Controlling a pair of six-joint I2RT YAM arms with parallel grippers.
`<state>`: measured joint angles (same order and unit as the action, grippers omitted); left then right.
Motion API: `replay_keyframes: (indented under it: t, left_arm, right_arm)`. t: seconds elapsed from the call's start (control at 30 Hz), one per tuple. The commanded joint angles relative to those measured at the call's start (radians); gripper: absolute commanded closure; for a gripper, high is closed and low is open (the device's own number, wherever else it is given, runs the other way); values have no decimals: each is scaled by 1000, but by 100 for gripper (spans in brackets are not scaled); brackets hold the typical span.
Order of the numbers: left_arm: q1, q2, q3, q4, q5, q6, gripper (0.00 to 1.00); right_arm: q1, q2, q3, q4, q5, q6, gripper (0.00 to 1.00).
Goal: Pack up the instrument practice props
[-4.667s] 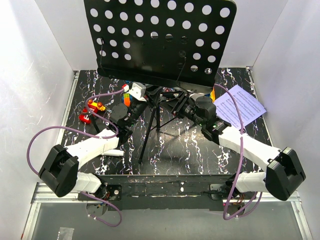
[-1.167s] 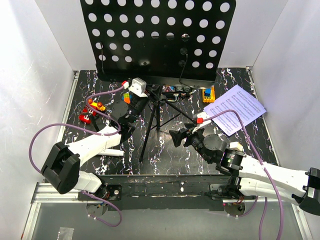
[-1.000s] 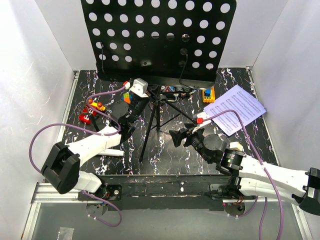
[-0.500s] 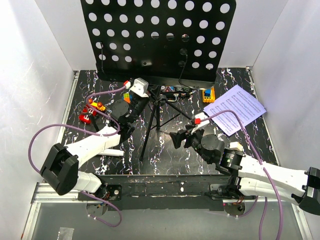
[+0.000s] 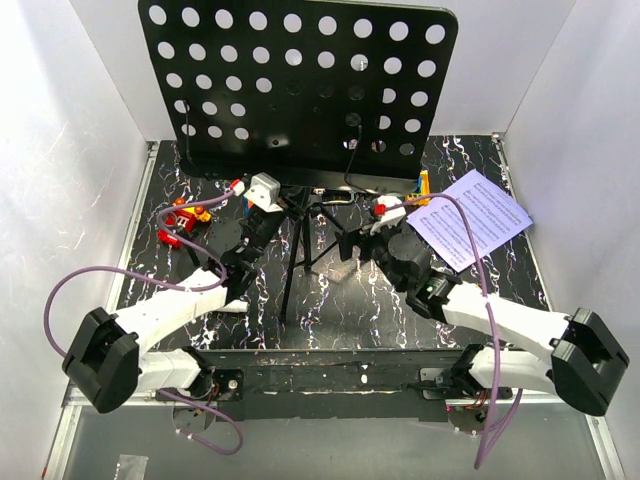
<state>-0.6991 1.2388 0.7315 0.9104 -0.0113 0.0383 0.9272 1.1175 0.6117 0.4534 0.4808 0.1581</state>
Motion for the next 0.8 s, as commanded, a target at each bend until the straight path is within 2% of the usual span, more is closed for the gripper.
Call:
replay_keyframes:
  t: [0.0, 0.13, 0.4, 0.57, 0.77]
  left_arm:
    - [-16, -59, -73, -295, 27, 0, 100]
    - [-17, -134, -112, -361, 25, -12, 100]
    - [-20, -262, -176, -455, -38, -29, 100]
    - [-20, -326, -196, -504, -53, -31, 100]
    - [-20, -403, -215, -588, -70, -60, 100]
  right_arm:
    - [-36, 62, 105, 171, -169, -20, 2]
    - [-37, 108, 134, 189, -272, -3, 3]
    - [-37, 142, 111, 231, -439, 58, 11]
    - [-34, 111, 73, 252, -550, 106, 6]
    - [5, 102, 77, 245, -577, 123, 5]
